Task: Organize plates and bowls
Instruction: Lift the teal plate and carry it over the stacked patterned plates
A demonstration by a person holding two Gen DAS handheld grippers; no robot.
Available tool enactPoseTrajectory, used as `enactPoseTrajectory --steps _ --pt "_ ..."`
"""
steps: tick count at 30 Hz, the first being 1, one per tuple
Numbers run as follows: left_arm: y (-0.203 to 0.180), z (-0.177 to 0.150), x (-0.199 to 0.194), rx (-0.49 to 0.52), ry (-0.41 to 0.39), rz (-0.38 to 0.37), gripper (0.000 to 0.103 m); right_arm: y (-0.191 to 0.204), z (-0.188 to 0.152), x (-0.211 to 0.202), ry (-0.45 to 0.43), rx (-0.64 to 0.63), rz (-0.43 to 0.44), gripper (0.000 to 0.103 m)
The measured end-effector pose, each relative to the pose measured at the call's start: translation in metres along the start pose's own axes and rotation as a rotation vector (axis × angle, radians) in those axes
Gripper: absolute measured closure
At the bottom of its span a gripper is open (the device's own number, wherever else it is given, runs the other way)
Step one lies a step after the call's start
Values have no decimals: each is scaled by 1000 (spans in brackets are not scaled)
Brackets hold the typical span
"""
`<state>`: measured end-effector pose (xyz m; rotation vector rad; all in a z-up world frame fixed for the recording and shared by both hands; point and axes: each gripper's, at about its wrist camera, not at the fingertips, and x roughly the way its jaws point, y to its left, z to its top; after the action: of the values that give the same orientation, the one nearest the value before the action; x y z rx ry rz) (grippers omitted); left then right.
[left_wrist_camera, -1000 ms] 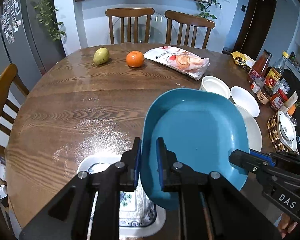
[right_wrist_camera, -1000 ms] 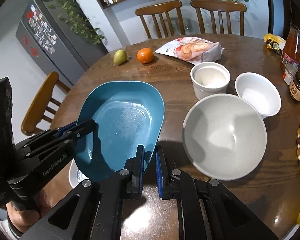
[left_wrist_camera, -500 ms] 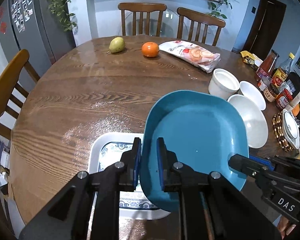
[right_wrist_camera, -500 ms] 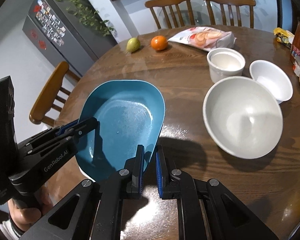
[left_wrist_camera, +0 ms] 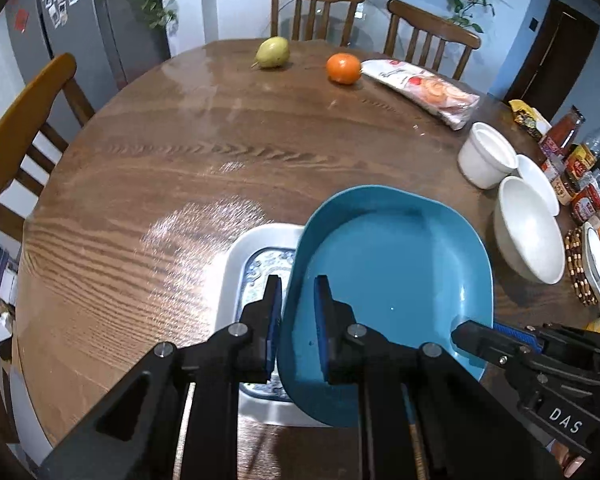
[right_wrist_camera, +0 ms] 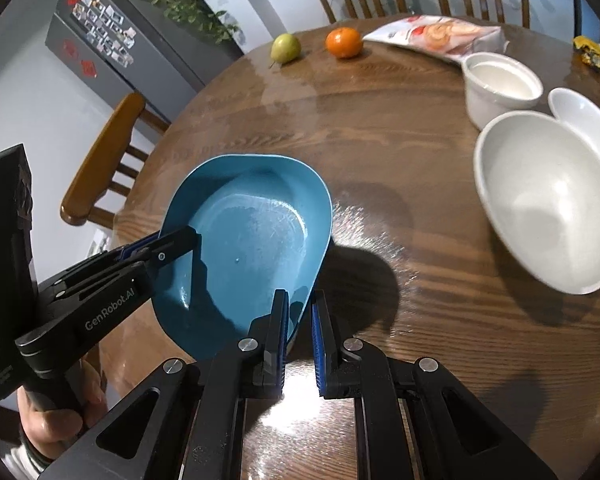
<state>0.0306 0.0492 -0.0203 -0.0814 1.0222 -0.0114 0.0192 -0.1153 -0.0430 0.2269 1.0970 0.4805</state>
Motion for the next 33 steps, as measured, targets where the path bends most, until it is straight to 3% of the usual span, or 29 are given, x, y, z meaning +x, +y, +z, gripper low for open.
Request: enactPoseTrajectory --steps 16,33 --pt "32 -5 26 -55 73 18 88 14 4 37 88 -31 -14 90" --pt "27 -7 30 -9 85 49 86 31 1 43 120 -113 -98 89"
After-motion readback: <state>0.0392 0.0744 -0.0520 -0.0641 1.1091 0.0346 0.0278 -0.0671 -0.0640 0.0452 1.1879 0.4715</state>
